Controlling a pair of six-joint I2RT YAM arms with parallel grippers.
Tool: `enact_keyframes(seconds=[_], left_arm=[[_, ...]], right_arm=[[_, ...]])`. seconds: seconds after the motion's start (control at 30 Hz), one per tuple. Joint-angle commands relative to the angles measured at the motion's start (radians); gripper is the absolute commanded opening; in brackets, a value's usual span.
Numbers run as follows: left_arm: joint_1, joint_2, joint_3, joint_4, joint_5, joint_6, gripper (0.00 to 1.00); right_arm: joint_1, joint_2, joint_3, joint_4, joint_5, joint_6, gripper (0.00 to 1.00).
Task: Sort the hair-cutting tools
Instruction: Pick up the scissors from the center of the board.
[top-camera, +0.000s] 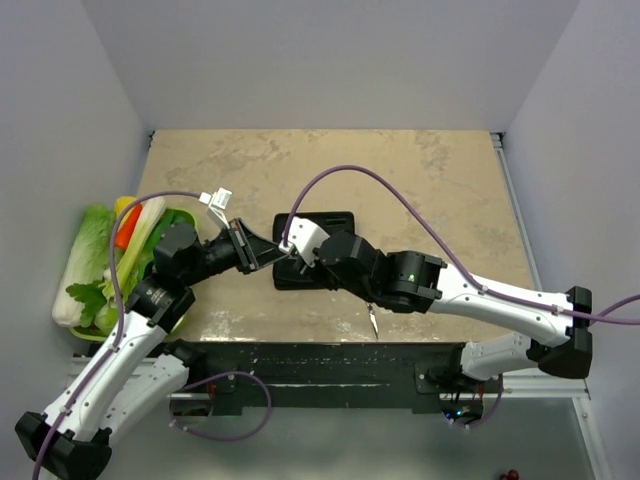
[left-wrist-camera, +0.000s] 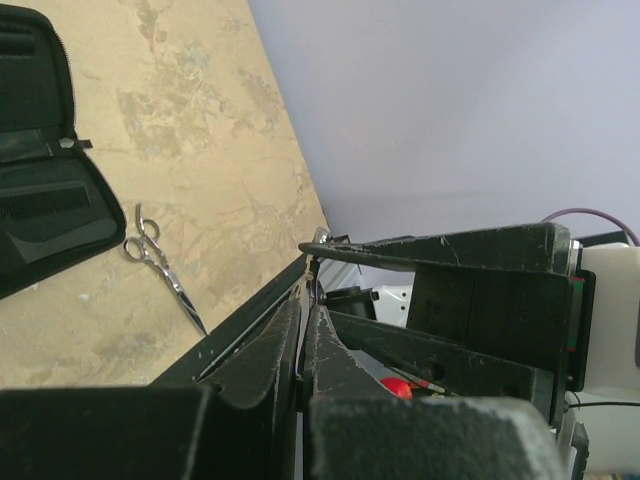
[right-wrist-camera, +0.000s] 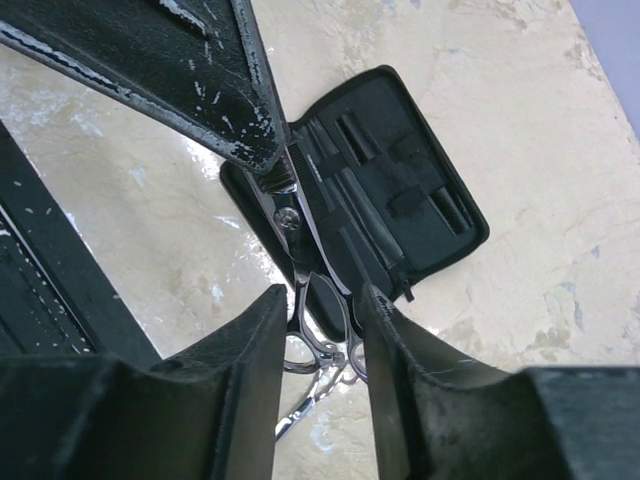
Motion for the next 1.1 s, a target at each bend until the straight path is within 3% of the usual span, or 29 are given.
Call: enact_keyframes(seconds=[0.0, 0.1, 0.2, 0.27, 0.33, 0.43, 0.57, 0.67, 0.83, 1.07], left_arm=[[0.000, -0.021, 0.027, 0.034, 0.028, -0.017, 0.00], [0.000, -0.021, 0.027, 0.037, 0.027, -0.018, 0.00], [0.000, -0.010, 0.027, 0.045, 0.027, -0.006, 0.00], [-0.001, 0.013, 0.030, 0.039, 0.008, 0.032, 0.17], [-0.001, 0.027, 0.022, 0.028, 0.002, 0.043, 0.20], [-0.001, 0.048, 0.014, 0.042, -0.015, 0.067, 0.36], [0.000, 0.064, 0.076, -0.093, -0.154, 0.188, 0.69], [0.000, 0.059, 0.145, -0.196, -0.295, 0.264, 0.78], [-0.001, 0.032, 0.182, -0.252, -0.495, 0.299, 0.81], [-0.001, 0.071, 0.031, -0.071, -0.611, 0.269, 0.83]], right_arm=[[0.005, -0.011, 0.040, 0.014, 0.028, 0.000, 0.31], [0.005, -0.019, 0.039, 0.007, 0.039, 0.000, 0.25], [0.005, -0.025, 0.037, -0.003, 0.050, 0.001, 0.25], [0.007, -0.024, 0.040, -0.019, 0.058, -0.002, 0.25], [0.005, -0.016, 0.043, -0.028, 0.074, -0.003, 0.25], [0.005, -0.005, 0.049, -0.048, 0.091, 0.000, 0.25], [0.005, 0.021, 0.057, -0.075, 0.142, -0.008, 0.27], [-0.002, 0.056, 0.071, -0.104, 0.190, -0.012, 0.27], [-0.074, 0.122, 0.112, -0.164, 0.216, -0.018, 0.28], [-0.254, 0.176, 0.137, -0.141, 0.202, -0.087, 0.28]])
